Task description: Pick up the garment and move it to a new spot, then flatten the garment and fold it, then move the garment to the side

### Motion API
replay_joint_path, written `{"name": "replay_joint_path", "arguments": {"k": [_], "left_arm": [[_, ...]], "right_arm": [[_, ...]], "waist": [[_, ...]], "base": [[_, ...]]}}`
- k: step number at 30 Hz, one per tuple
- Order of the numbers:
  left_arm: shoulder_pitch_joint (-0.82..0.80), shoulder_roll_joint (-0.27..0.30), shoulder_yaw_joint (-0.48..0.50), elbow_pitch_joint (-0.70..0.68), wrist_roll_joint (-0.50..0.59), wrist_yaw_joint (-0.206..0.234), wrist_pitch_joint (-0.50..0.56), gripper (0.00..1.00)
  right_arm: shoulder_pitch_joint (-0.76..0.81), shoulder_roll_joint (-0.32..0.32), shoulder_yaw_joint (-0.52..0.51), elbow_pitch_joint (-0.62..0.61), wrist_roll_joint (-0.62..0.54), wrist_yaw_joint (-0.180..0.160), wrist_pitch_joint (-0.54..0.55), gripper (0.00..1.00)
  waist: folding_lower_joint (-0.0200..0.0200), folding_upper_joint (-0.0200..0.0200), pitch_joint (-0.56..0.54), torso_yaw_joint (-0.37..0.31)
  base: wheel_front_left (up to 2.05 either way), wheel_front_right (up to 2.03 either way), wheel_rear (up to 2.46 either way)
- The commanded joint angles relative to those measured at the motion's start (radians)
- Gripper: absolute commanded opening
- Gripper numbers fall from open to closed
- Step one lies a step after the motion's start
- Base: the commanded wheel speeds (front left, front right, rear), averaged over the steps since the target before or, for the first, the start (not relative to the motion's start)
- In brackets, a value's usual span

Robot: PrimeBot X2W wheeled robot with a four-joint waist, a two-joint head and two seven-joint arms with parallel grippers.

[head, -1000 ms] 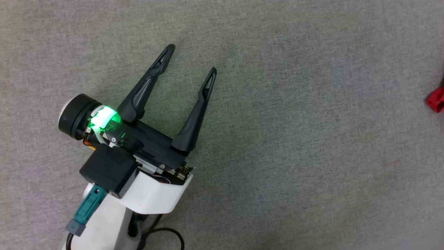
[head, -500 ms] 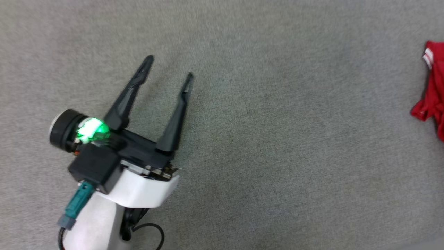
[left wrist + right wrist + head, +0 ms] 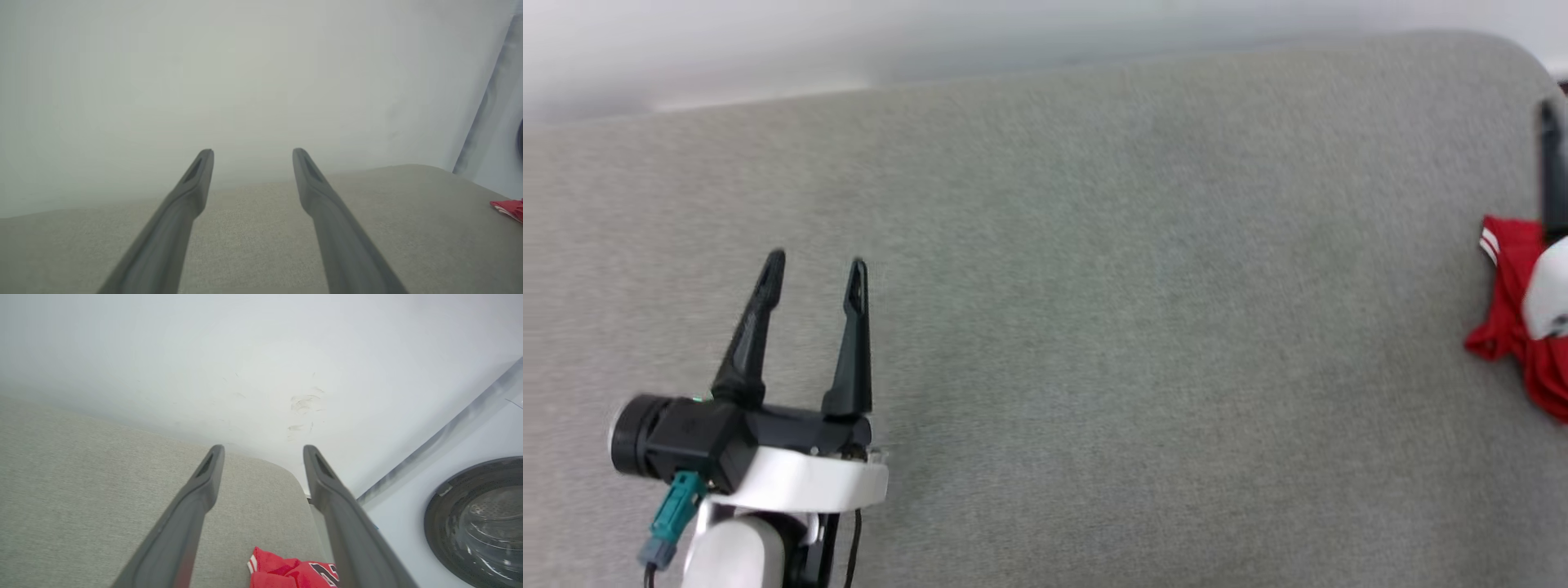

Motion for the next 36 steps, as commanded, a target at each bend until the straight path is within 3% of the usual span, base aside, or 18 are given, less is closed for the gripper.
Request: {"name": "replay_joint_path", "arguments": {"k": [1,5,11,23,36], "left_arm": [[0.016,-0.008,0.002,0.006,0.003,0.001,-0.002,1.0],[0.063,-0.027,0.017,0.057,-0.021,0.001,-0.002,1.0],[0.109,-0.038,0.031,0.113,-0.017,-0.006,-0.002,1.0],[0.172,-0.066,0.05,0.171,-0.038,-0.026,-0.002,1.0],[0.165,-0.074,0.059,0.191,-0.049,-0.052,-0.002,1.0]], "right_arm": [[0.022,0.021,-0.004,-0.01,0.01,-0.001,-0.014,1.0],[0.125,0.143,-0.016,-0.037,0.069,-0.001,-0.109,1.0],[0.256,0.23,-0.019,-0.024,0.158,-0.001,-0.235,1.0],[0.425,0.274,-0.005,0.11,0.276,-0.001,-0.428,1.0],[0.451,0.295,0.032,0.17,0.254,-0.001,-0.511,1.0]], "waist": [[0.0001,0.0,-0.059,0.052],[0.0001,0.0,-0.105,0.092],[0.0001,0.0,-0.156,0.144],[0.0001,0.0,-0.216,0.197],[0.0001,0.0,-0.225,0.188]], "base": [[0.0,0.0,0.0],[0.0,0.0,0.0],[0.0,0.0,0.0],[0.0,0.0,0.0],[0.0,0.0,0.0]]}}
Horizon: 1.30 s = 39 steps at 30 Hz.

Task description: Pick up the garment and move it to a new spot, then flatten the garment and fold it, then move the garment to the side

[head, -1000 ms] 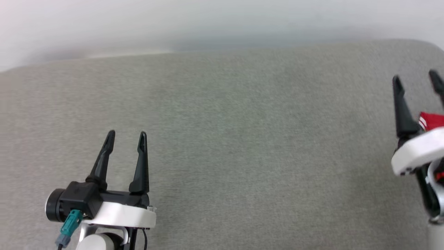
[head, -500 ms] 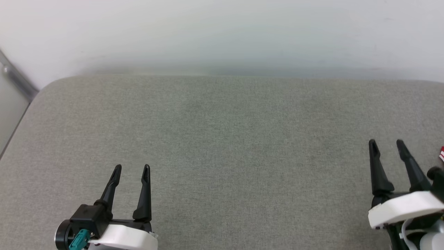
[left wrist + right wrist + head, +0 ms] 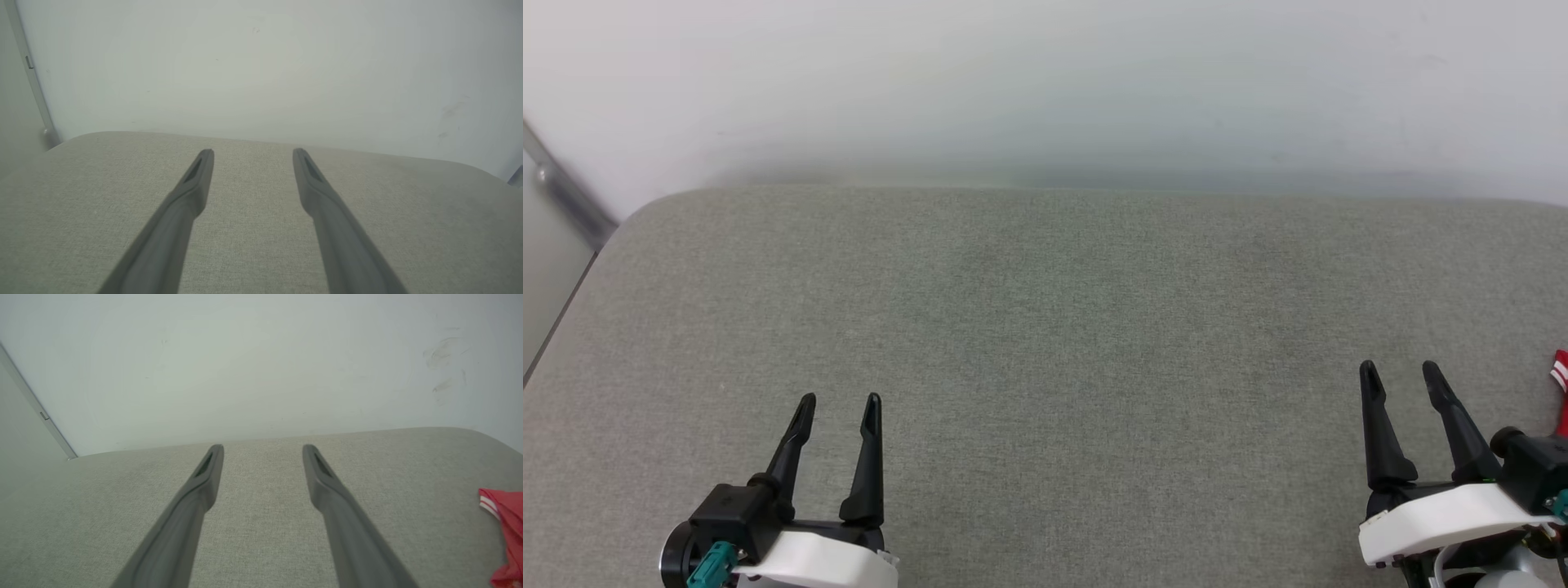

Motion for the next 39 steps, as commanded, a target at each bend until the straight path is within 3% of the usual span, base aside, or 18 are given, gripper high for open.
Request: {"name": "replay_joint_path", "arguments": {"k": [1,22,23,26,39], "left_arm": [[-0.006,0.0,0.002,0.003,-0.004,-0.005,-0.002,1.0],[-0.006,-0.005,0.01,-0.012,-0.026,-0.013,-0.002,1.0],[-0.002,-0.005,0.009,-0.011,-0.025,-0.012,0.0,0.0],[0.01,-0.007,0.006,0.017,-0.027,-0.012,0.001,0.0],[-0.014,0.005,0.009,0.042,-0.264,-0.01,0.048,0.0]], "right_arm": [[0.005,0.005,0.001,0.001,-0.008,0.0,-0.006,1.0],[0.017,0.015,0.001,-0.013,-0.012,0.0,-0.012,1.0],[0.004,0.01,0.002,-0.011,-0.016,0.0,-0.009,0.0],[0.009,0.01,0.004,0.018,-0.015,0.0,-0.008,0.0],[-0.009,0.01,-0.005,0.045,0.209,0.0,0.036,0.0]], "waist": [[0.0001,0.0,0.0,-0.001],[0.0001,0.0,0.008,-0.005],[0.0001,0.0,0.008,-0.005],[0.0001,0.0,0.008,-0.005],[0.0001,0.0,0.004,-0.012]], "base": [[0.0,0.0,0.0],[0.0,0.0,0.0],[0.0,0.0,0.0],[0.0,0.0,0.0],[0.0,0.0,0.0]]}}
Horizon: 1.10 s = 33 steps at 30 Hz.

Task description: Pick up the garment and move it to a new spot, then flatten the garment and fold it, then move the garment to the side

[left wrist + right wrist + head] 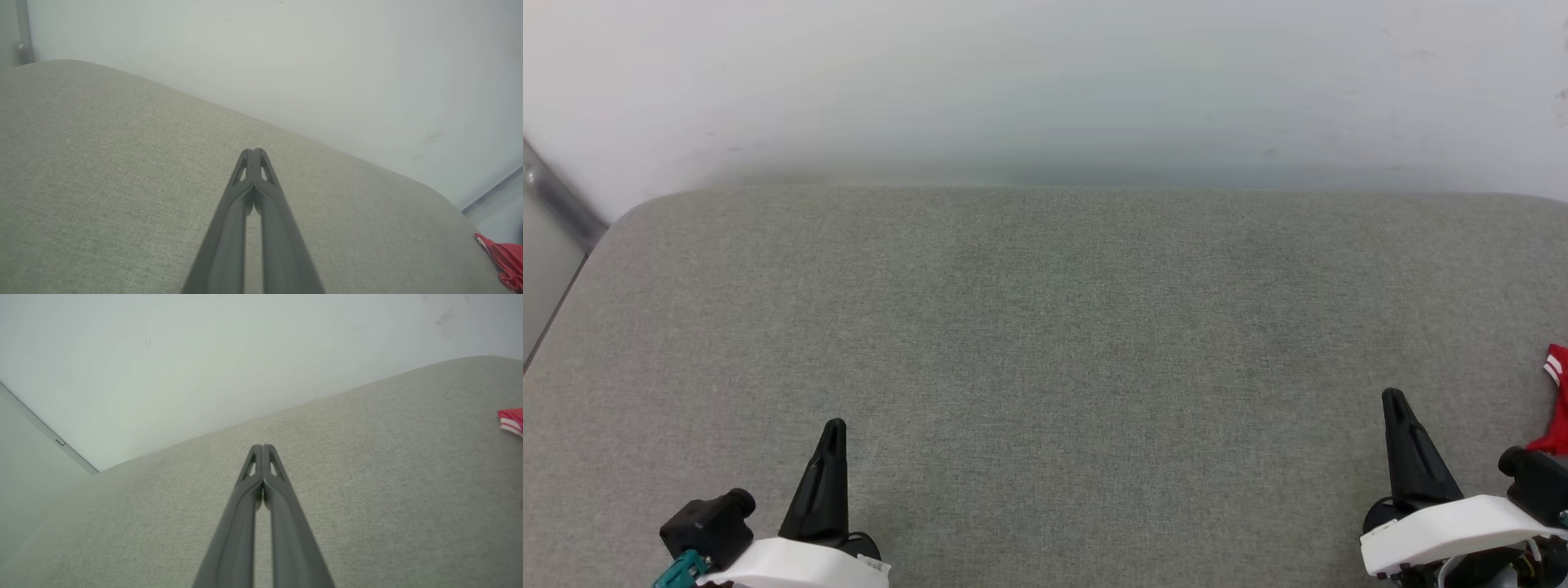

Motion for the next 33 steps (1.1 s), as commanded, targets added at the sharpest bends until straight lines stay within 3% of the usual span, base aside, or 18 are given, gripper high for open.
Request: {"name": "replay_joint_path", "arguments": {"k": [1,33], "left_arm": [[-0.033,0.01,0.004,-0.008,-0.047,0.0,0.008,0.0],[-0.086,0.023,0.025,0.052,-0.504,-0.002,0.113,0.0]], "right_arm": [[-0.027,0.0,-0.004,-0.008,0.047,0.0,0.007,0.0],[-0.063,0.001,-0.021,0.045,0.492,0.0,0.094,0.0]], "waist": [[-0.0001,0.0,0.0,-0.001],[-0.0001,0.0,-0.009,-0.018]], "base": [[0.0,0.0,0.0],[0.0,0.0,0.0]]}}
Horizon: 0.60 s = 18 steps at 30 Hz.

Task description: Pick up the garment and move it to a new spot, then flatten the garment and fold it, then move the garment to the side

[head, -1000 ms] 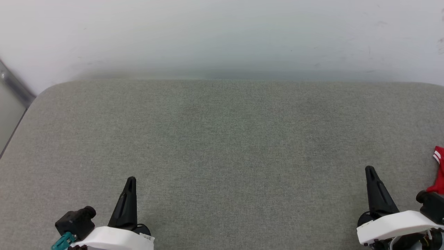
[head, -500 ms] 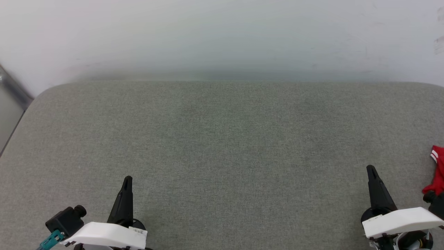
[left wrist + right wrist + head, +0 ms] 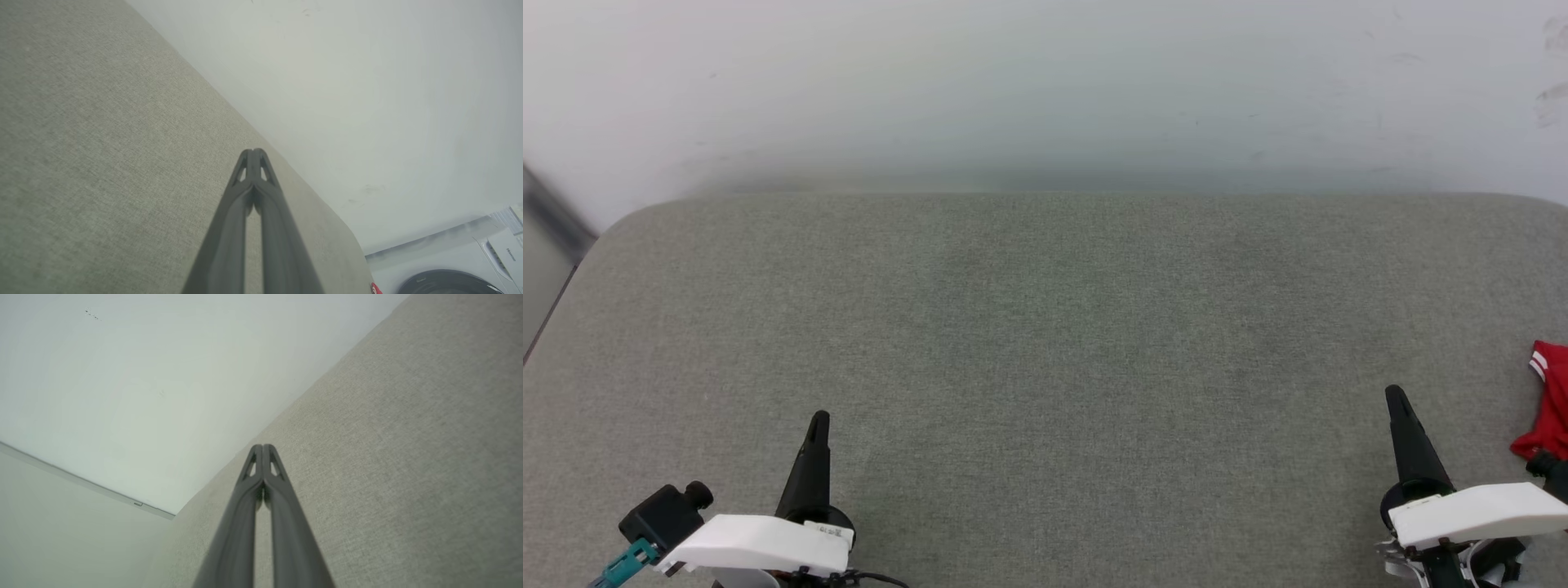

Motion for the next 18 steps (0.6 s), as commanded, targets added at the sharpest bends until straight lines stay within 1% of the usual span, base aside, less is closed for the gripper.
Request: {"name": "replay_joint_path", "arguments": {"k": [1,18], "left_arm": [[-0.028,0.004,0.005,-0.006,-0.025,-0.002,0.006,0.0],[-0.049,0.005,0.02,0.017,-0.212,-0.003,0.055,0.0]], "right_arm": [[-0.025,0.001,-0.003,-0.006,0.027,0.0,0.004,0.0],[-0.039,0.002,-0.01,0.017,0.215,0.0,0.041,0.0]], "waist": [[-0.0001,-0.0001,0.0,-0.001],[-0.0001,-0.0001,-0.005,-0.01]], "base": [[0.0,0.0,0.0],[0.0,0.0,0.0]]}}
